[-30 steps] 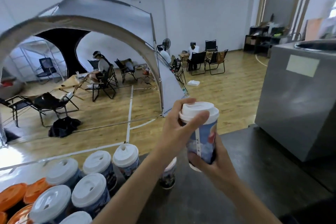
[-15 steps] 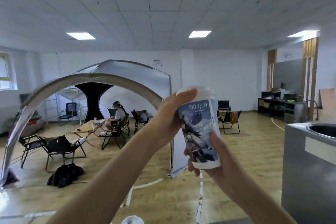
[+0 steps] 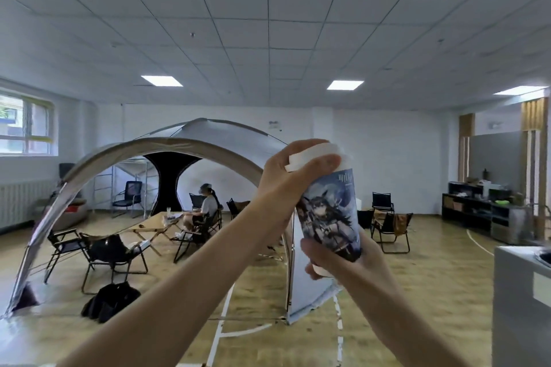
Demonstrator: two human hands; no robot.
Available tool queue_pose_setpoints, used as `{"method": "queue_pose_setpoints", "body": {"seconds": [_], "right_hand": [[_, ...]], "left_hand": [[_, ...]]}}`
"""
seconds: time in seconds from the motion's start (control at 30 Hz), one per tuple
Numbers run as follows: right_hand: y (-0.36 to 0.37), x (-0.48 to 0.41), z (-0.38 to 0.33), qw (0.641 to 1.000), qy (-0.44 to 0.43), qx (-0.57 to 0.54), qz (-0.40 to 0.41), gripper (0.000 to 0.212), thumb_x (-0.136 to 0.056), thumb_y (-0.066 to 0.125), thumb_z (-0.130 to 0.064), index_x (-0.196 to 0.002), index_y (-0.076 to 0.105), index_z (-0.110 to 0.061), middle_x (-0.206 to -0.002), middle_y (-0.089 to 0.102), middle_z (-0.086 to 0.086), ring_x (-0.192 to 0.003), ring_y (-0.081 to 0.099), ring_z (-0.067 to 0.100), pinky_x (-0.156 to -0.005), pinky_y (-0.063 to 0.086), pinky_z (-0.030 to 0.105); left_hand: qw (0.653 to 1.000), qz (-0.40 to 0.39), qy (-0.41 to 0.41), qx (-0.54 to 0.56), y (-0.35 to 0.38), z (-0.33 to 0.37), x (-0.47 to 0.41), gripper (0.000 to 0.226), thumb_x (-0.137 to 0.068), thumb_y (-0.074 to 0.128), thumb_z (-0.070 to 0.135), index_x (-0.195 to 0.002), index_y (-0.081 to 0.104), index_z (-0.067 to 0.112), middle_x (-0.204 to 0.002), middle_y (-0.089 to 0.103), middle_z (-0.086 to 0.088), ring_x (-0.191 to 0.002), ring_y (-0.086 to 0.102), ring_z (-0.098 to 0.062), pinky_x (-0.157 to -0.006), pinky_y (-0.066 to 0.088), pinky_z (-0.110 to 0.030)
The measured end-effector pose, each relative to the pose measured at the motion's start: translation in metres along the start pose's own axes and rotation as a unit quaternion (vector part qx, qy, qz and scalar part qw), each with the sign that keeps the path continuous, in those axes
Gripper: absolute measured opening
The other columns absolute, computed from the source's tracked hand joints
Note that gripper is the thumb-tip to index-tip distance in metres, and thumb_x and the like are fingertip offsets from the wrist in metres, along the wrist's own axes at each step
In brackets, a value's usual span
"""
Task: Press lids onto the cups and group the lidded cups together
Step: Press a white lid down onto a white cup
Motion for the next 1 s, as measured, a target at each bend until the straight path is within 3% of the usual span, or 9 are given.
{"method": "queue_pose_setpoints", "body": {"seconds": [0.07, 0.2, 0.3, 0.4, 0.53, 0.6, 0.7, 0.87, 1.0], "right_hand": [[0.0, -0.001, -0.001, 0.999, -0.012, 0.04, 0.017, 0.054, -0.064, 0.095, -0.027, -0.103, 0.065, -0.007, -0.077, 0.073, 0.008, -0.066, 0.069, 0.02, -0.06, 0.055, 0.024], [0.001, 0.002, -0.007, 0.99, 0.043, -0.089, -0.098, 0.056, -0.063, 0.087, -0.027, -0.103, 0.059, 0.002, -0.086, 0.068, 0.021, -0.069, 0.064, 0.028, -0.062, 0.056, 0.029], [0.002, 0.0, -0.008, 0.999, 0.002, -0.024, -0.041, 0.057, -0.062, 0.088, -0.033, -0.105, 0.063, -0.005, -0.088, 0.071, 0.016, -0.07, 0.068, 0.024, -0.062, 0.055, 0.022], [0.003, -0.001, -0.006, 1.0, -0.017, 0.014, 0.011, 0.063, -0.056, 0.09, -0.039, -0.106, 0.063, -0.011, -0.087, 0.072, 0.015, -0.069, 0.069, 0.023, -0.063, 0.056, 0.025], [0.003, 0.003, -0.008, 0.982, 0.068, -0.129, -0.118, 0.078, -0.057, 0.094, -0.034, -0.115, 0.055, 0.001, -0.087, 0.065, 0.026, -0.066, 0.061, 0.029, -0.06, 0.056, 0.033], [0.005, 0.003, -0.008, 0.985, 0.054, -0.125, -0.107, 0.072, -0.061, 0.091, -0.034, -0.114, 0.058, 0.001, -0.088, 0.066, 0.026, -0.066, 0.062, 0.03, -0.061, 0.056, 0.032], [0.006, 0.001, -0.008, 1.0, -0.008, -0.025, -0.008, 0.066, -0.056, 0.089, -0.044, -0.106, 0.064, -0.01, -0.087, 0.071, 0.019, -0.067, 0.067, 0.027, -0.064, 0.055, 0.028], [0.007, 0.002, -0.009, 0.992, 0.001, -0.109, -0.058, 0.062, -0.05, 0.097, -0.046, -0.093, 0.072, -0.008, -0.086, 0.067, 0.025, -0.066, 0.062, 0.031, -0.06, 0.055, 0.032], [0.014, 0.001, -0.006, 0.993, -0.004, -0.117, -0.016, 0.089, -0.046, 0.096, -0.057, -0.111, 0.065, -0.004, -0.095, 0.071, 0.024, -0.07, 0.067, 0.032, -0.065, 0.057, 0.034]], "left_hand": [[1.0, -0.01, 0.001, -0.021, -0.002, 0.001, -0.002, 0.07, -0.056, 0.086, 0.045, -0.117, 0.071, 0.014, -0.105, 0.076, -0.011, -0.093, 0.074, -0.031, -0.088, 0.06, -0.043], [0.988, -0.143, -0.045, 0.031, -0.005, 0.013, -0.001, 0.101, -0.051, 0.093, 0.055, -0.131, 0.062, 0.002, -0.115, 0.067, -0.02, -0.1, 0.067, -0.034, -0.089, 0.057, -0.039], [0.996, -0.079, -0.009, 0.041, -0.002, 0.016, -0.001, 0.082, -0.05, 0.091, 0.039, -0.122, 0.068, 0.008, -0.103, 0.073, -0.013, -0.09, 0.071, -0.028, -0.076, 0.06, -0.034], [0.999, -0.043, 0.011, 0.023, -0.001, 0.015, 0.0, 0.065, -0.057, 0.085, 0.038, -0.115, 0.072, 0.013, -0.099, 0.076, -0.008, -0.089, 0.075, -0.027, -0.078, 0.061, -0.035], [0.994, -0.105, -0.021, 0.036, -0.005, 0.022, 0.005, 0.07, -0.066, 0.079, 0.038, -0.127, 0.066, 0.007, -0.117, 0.071, -0.02, -0.107, 0.069, -0.038, -0.101, 0.053, -0.049], [0.996, -0.076, -0.006, 0.055, -0.005, 0.022, 0.007, 0.064, -0.061, 0.081, 0.036, -0.119, 0.071, 0.011, -0.11, 0.073, -0.016, -0.098, 0.071, -0.032, -0.09, 0.059, -0.044], [0.999, -0.031, 0.034, 0.023, -0.004, 0.02, 0.008, 0.054, -0.057, 0.086, 0.037, -0.107, 0.076, 0.021, -0.1, 0.077, -0.005, -0.087, 0.075, -0.023, -0.074, 0.06, -0.034], [0.99, -0.131, -0.03, 0.044, -0.003, 0.028, 0.012, 0.101, -0.049, 0.095, 0.055, -0.134, 0.061, 0.012, -0.12, 0.07, -0.013, -0.107, 0.07, -0.028, -0.094, 0.059, -0.036], [0.997, -0.061, -0.026, 0.042, 0.003, 0.023, 0.016, 0.084, -0.052, 0.084, 0.045, -0.129, 0.063, 0.019, -0.113, 0.075, -0.007, -0.098, 0.076, -0.024, -0.082, 0.061, -0.034]]}}
Point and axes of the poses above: each hand's wrist, its own x-axis away from the middle knuckle, its own y-axis out of the palm, z = x × y, the point moved 3 cm from there along -x, towards the middle knuckle
